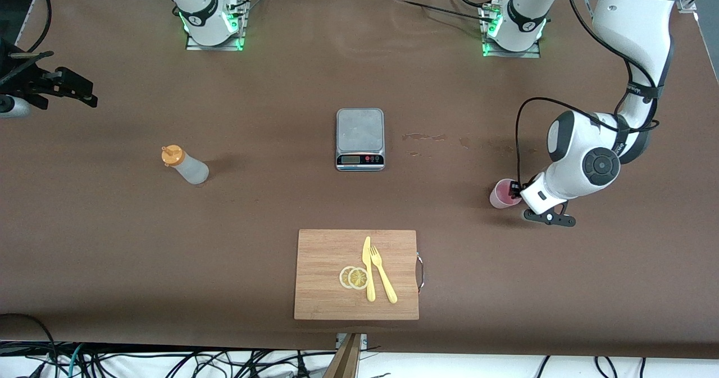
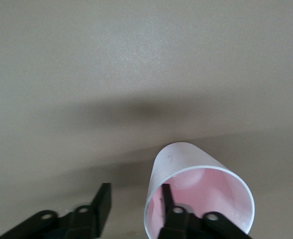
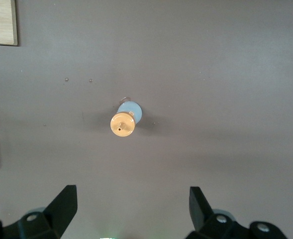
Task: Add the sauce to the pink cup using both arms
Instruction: 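Reach the left gripper down to the pink cup and grasp it, then carry the pink cup with the left gripper over the scale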
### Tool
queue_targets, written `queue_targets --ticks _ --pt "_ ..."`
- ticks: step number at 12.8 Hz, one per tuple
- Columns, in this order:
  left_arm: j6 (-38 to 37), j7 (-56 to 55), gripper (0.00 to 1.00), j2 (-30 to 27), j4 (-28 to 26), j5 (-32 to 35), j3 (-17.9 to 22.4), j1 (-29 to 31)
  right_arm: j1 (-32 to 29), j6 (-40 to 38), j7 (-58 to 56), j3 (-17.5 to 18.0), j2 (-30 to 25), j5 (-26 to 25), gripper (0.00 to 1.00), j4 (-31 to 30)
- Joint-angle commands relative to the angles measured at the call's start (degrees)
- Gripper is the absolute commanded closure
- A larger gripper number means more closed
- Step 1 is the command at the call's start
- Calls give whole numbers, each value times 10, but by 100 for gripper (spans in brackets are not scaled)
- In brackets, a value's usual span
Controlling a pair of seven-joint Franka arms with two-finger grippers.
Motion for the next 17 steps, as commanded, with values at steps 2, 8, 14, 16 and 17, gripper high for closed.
queue_targets --ticks 2,8,14,16,17 --pt "1 9 100 -8 3 -13 4 -7 1 -5 2 0 4 1 0 12" --pt "-62 3 100 -43 30 -13 -15 -6 1 -5 2 0 4 1 0 12" --pt "-224 -218 100 -75 102 -14 -153 -6 1 -6 2 0 5 0 0 11" --pt "-221 -348 100 -69 102 -14 -229 -7 1 -5 2 -1 4 0 0 11" --pt "-218 -390 100 -62 101 -14 -258 -8 1 -5 2 -1 5 0 0 11"
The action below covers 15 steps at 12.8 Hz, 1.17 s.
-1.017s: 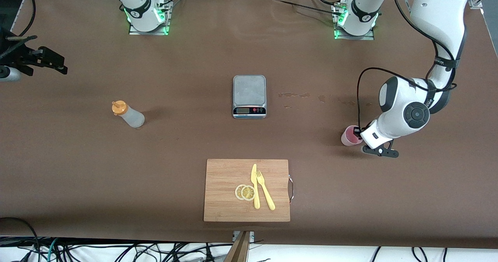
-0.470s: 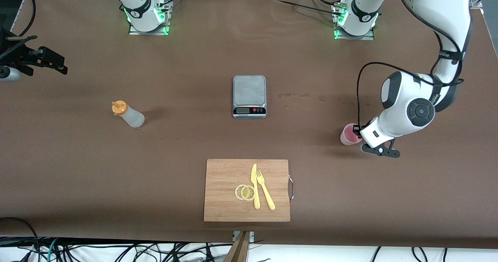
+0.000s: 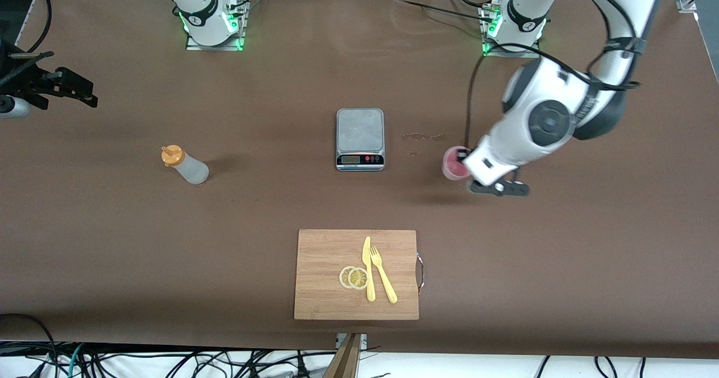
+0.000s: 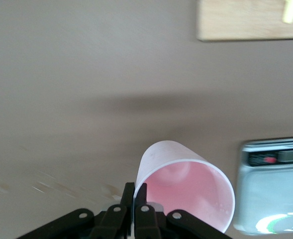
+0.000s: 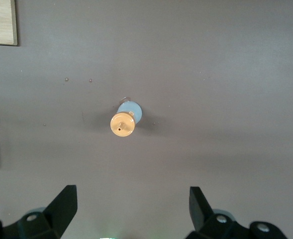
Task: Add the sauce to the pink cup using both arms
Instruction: 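Carry the pink cup with the left gripper over the scale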
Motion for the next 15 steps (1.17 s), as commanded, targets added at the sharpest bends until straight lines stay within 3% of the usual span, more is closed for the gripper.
queue_targets --ticks 1,3,7,15 --pt "0 -104 100 18 3 -11 -65 1 1 -6 2 -1 5 0 0 11" --pt "41 -161 100 36 -5 -11 -102 -5 0 -6 2 -1 5 0 0 11" --pt "129 -240 100 86 -6 -2 -102 -75 0 -6 2 -1 5 0 0 11" --pt "167 -268 100 107 -51 32 -101 -108 0 -5 2 -1 5 0 0 12"
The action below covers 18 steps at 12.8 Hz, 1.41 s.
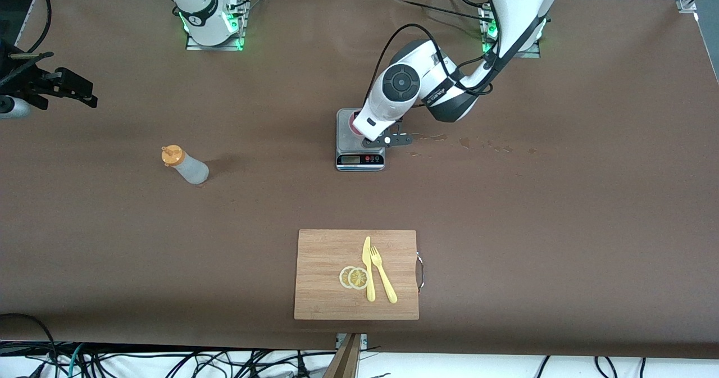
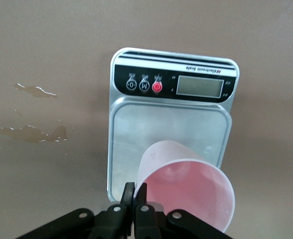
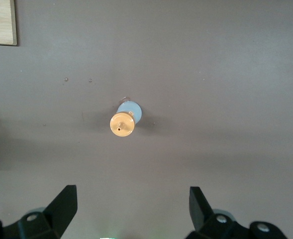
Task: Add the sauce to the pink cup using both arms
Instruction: 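Carry the pink cup with the left gripper over the scale, then lower the pink cup onto the scale and open the left gripper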
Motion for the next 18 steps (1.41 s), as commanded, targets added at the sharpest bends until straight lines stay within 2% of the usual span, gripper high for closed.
queue_targets --ticks 1,2,3,4,5,6,10,13,14,15,16,18 --pt "43 -22 100 -2 -19 13 2 -10 -1 -5 2 -1 4 0 0 12" --pt "48 -27 100 1 -20 13 2 -10 -1 -5 2 -1 4 -1 0 12" --pt "48 -27 95 1 -19 13 2 -10 -3 -1 2 -1 4 -1 0 12" --pt "48 -27 9 0 -19 13 2 -8 -5 11 2 -2 4 -7 0 13" --pt "42 -25 0 -6 -19 13 2 -6 -5 31 1 -3 8 -10 0 13" --pt "34 -22 0 -15 -18 13 1 -2 -9 37 2 -5 8 -10 0 13" --pt "-89 -15 0 -61 20 12 -1 6 -12 33 -7 -12 6 -8 0 14" --pt "-192 -8 0 -75 95 10 -2 15 -9 33 -14 -10 6 -21 0 17" --pt "-227 7 0 -75 130 11 0 23 -9 26 -55 -13 4 -15 0 17" --pt "-255 27 0 -75 161 11 0 38 -11 19 -147 -22 3 -9 0 17" --pt "-280 45 0 -76 186 12 -2 55 -11 23 -233 -33 4 13 0 17" --pt "-309 87 0 -83 222 13 1 77 -13 18 -326 -41 11 62 0 13"
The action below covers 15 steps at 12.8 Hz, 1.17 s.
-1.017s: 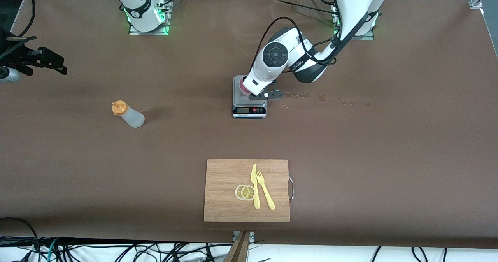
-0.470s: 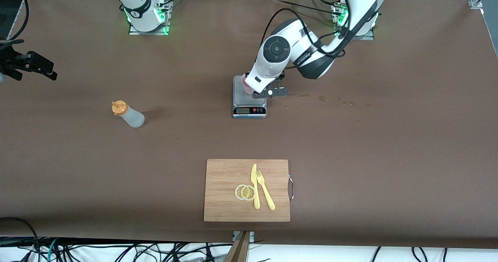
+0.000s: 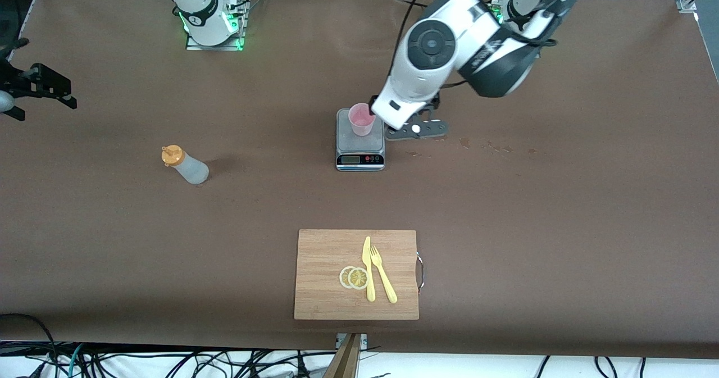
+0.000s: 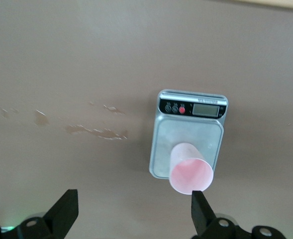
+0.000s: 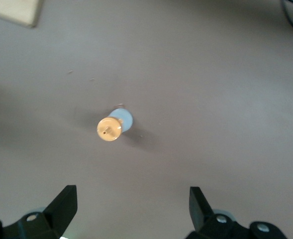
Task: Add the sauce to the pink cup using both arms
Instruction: 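Raise the left gripper away while the right gripper reaches the bottle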
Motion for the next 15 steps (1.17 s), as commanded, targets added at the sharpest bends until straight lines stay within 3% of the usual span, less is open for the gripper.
queue_targets --ticks 1,5,6,9,12,15 --pt "-46 49 0 -7 51 13 0 28 -3 -15 -121 -12 18 41 0 9" --pt "-71 92 0 -58 61 13 3 92 -6 -42 -274 -45 55 117 0 9" --pt "-73 127 0 -90 49 11 27 98 -9 -43 -314 -49 62 130 0 8" --pt "-76 346 0 -166 1 3 152 87 -16 -40 -389 -53 69 156 0 -11" --pt "-69 412 0 -209 -59 3 283 27 -44 -42 -521 -53 98 204 0 -24" --pt "-14 472 0 -258 -141 4 340 18 -82 -47 -652 -53 139 241 0 -30"
